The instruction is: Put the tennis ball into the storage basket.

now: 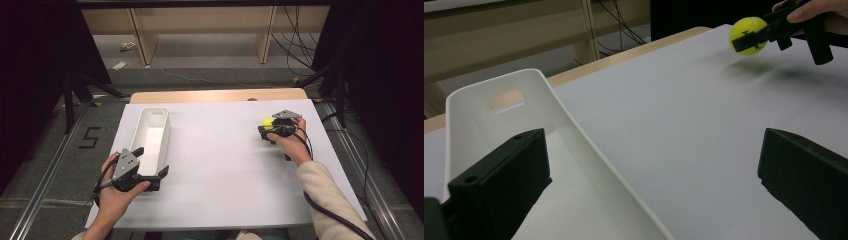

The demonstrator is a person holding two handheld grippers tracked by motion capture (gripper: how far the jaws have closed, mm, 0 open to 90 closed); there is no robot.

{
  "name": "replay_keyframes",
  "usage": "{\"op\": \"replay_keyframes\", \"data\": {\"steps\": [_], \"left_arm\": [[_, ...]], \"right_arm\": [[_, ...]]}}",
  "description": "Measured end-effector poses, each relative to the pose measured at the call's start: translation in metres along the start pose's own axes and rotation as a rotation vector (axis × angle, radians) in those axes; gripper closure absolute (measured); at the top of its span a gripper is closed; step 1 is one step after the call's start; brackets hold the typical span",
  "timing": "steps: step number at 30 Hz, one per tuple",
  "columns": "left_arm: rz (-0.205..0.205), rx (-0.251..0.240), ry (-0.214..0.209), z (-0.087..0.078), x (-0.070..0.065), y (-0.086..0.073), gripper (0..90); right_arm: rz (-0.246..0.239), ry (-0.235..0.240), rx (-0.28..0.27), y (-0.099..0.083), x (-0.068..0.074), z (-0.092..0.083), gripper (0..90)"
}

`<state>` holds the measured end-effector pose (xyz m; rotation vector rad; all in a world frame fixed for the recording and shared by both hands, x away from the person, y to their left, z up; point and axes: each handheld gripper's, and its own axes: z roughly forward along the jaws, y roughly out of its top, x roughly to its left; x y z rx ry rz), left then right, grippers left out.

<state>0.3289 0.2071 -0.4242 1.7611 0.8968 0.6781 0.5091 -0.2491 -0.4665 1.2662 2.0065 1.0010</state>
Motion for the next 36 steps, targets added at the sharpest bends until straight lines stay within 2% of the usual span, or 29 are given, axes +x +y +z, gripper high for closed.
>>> {"op": "replay_keyframes", "data": {"steps": [11, 36], "left_arm": [[0.001, 0.000, -0.001, 0.000, 0.000, 0.000, 0.0], [0.004, 0.000, -0.003, 0.000, 0.000, 0.000, 0.0]], "right_arm": [[-0.005, 0.005, -0.019, 0.004, 0.002, -0.002, 26.5], [-0.040, 0.039, -0.058, 0.015, 0.020, -0.007, 26.5]]}}
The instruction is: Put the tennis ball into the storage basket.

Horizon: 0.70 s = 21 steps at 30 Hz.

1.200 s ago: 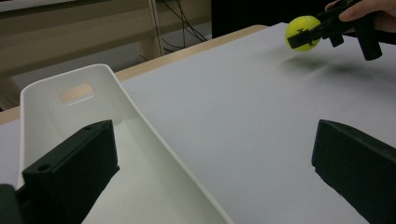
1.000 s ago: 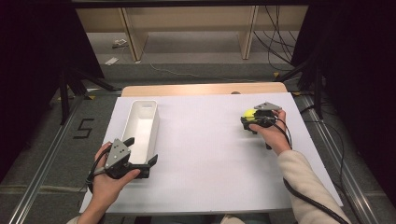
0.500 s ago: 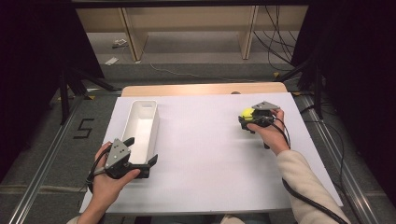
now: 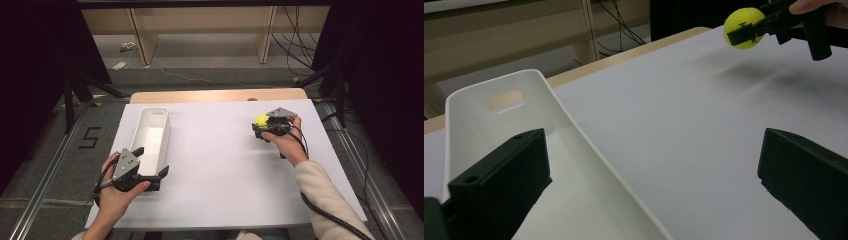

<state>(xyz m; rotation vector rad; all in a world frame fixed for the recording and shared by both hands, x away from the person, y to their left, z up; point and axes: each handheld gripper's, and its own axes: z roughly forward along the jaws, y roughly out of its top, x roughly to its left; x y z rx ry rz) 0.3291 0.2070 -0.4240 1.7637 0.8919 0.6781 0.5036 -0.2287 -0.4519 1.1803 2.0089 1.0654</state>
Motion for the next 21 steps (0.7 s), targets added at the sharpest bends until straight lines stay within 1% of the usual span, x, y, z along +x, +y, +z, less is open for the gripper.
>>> {"op": "replay_keyframes", "data": {"steps": [11, 21], "left_arm": [[-0.001, -0.001, 0.001, 0.000, 0.000, 0.000, 0.0], [-0.002, -0.002, 0.001, 0.000, 0.000, 0.000, 0.0]], "right_arm": [[-0.001, 0.015, -0.013, 0.004, 0.006, -0.002, 26.5], [-0.015, 0.034, -0.030, 0.009, 0.013, -0.004, 26.5]]}}
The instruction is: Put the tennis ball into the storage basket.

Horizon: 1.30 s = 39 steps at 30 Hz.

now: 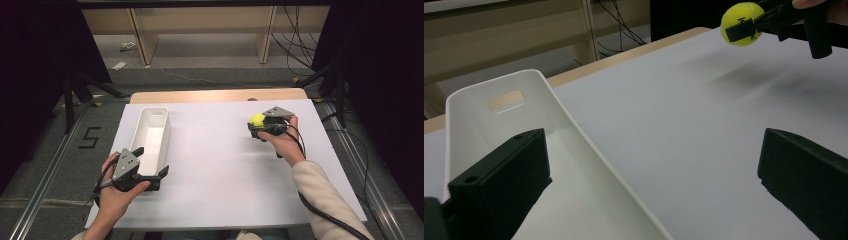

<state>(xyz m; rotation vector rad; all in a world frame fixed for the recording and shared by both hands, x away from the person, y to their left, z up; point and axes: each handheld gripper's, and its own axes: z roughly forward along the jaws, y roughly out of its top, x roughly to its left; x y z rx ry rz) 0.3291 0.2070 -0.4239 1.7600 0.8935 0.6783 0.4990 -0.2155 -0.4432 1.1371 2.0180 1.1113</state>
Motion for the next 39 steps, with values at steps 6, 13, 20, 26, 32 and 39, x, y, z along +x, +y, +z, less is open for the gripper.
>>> {"op": "replay_keyframes", "data": {"steps": [6, 13, 20, 26, 32, 39], "left_arm": [[0.000, 0.000, -0.001, 0.000, 0.000, 0.000, 0.0], [-0.001, 0.000, -0.001, 0.000, 0.000, 0.000, 0.0], [-0.003, 0.000, 0.001, 0.000, 0.000, 0.000, 0.0], [-0.003, 0.000, 0.001, 0.000, 0.000, 0.000, 0.0], [-0.002, -0.001, 0.000, 0.000, 0.000, 0.000, 0.0], [-0.001, 0.000, 0.001, 0.000, 0.000, 0.000, 0.0]], "right_arm": [[0.001, 0.010, -0.002, 0.002, 0.004, 0.000, 26.5], [0.004, 0.020, -0.010, 0.004, 0.007, -0.001, 26.5], [0.000, 0.027, -0.016, 0.006, 0.010, -0.001, 26.5], [-0.004, 0.039, -0.019, 0.008, 0.015, 0.000, 26.5], [-0.010, 0.045, -0.021, 0.009, 0.018, 0.001, 26.5], [-0.012, 0.053, -0.024, 0.010, 0.021, 0.001, 26.6]]}}
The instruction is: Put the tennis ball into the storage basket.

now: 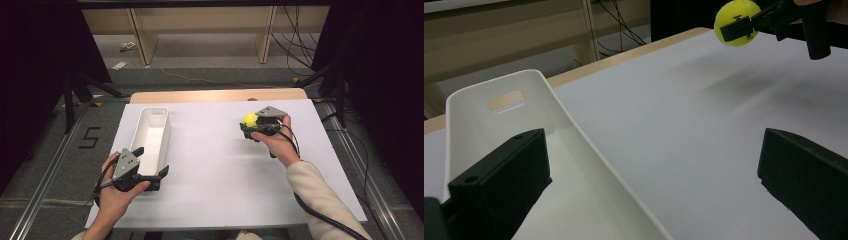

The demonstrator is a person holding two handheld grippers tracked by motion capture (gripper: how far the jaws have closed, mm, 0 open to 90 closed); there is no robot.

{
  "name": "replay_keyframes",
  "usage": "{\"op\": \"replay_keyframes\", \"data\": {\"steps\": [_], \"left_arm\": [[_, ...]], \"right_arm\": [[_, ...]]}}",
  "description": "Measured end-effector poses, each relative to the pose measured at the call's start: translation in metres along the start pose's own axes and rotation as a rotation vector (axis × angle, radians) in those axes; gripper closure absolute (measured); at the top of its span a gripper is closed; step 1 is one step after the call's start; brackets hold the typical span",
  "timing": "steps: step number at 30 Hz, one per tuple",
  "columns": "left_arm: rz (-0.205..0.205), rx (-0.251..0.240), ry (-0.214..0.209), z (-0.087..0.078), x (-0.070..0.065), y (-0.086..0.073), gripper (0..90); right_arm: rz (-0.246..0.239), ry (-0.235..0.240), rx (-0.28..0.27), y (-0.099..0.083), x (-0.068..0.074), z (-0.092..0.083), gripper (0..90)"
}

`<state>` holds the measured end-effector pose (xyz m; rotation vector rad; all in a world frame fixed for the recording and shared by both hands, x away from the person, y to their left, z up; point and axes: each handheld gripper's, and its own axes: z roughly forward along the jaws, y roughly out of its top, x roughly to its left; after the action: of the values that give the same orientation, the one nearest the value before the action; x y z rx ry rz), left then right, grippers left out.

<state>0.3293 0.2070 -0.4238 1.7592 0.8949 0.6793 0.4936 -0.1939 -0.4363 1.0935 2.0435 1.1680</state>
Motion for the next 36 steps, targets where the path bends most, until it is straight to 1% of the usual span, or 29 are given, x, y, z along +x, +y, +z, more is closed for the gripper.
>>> {"op": "replay_keyframes", "data": {"steps": [21, 36], "left_arm": [[0.000, 0.000, 0.000, 0.000, 0.000, 0.000, 0.0], [-0.001, -0.001, -0.001, 0.000, -0.001, 0.000, 0.0]], "right_arm": [[-0.007, 0.026, 0.000, 0.005, 0.011, 0.004, 26.5], [-0.019, 0.049, -0.019, 0.014, 0.021, 0.006, 26.6]]}}
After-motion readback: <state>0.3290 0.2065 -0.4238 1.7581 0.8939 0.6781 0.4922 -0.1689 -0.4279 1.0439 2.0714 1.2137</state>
